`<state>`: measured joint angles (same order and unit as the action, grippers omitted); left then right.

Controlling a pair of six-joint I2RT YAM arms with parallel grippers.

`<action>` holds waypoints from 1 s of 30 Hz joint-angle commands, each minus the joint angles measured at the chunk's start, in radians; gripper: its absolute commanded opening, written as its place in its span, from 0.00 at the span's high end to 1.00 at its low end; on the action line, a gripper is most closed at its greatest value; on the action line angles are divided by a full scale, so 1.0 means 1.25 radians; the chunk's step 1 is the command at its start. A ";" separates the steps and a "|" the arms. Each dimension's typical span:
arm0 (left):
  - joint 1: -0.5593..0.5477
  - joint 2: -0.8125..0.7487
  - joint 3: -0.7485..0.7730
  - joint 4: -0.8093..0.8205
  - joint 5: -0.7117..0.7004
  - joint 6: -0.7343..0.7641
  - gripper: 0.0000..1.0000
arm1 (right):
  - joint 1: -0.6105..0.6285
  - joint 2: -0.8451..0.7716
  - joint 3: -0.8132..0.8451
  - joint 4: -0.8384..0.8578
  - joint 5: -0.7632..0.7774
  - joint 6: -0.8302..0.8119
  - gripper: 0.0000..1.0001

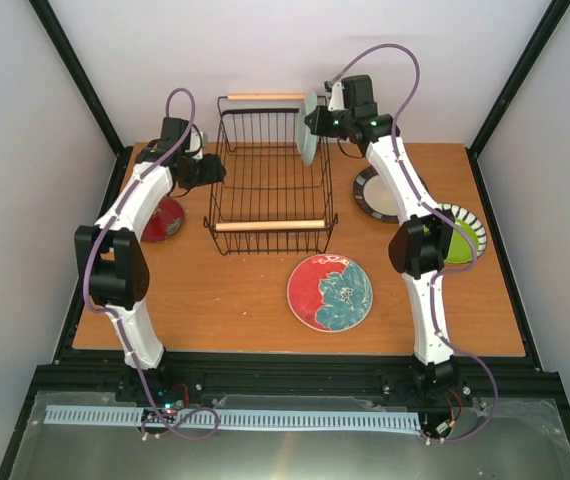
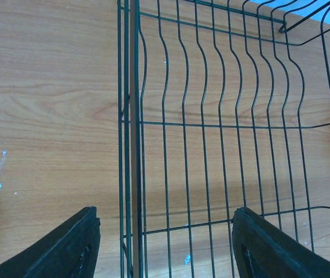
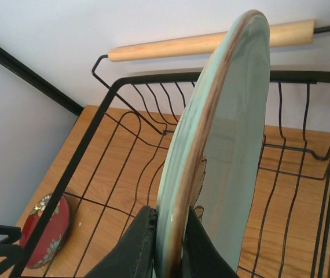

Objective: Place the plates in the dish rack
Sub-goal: Insert the plate into the dish rack.

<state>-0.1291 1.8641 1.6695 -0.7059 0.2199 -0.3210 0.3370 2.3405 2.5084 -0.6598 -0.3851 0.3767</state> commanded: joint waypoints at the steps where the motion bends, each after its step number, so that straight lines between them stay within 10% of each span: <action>1: 0.002 0.023 0.057 -0.028 0.015 0.027 0.34 | -0.019 -0.020 0.022 0.090 -0.042 -0.016 0.97; 30: 0.050 0.047 0.163 -0.064 0.063 0.024 0.18 | -0.071 0.067 -0.012 0.094 -0.045 -0.044 0.97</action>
<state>-0.0727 1.9484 1.8282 -0.7818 0.2821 -0.2955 0.2703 2.4371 2.4737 -0.6552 -0.4198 0.3374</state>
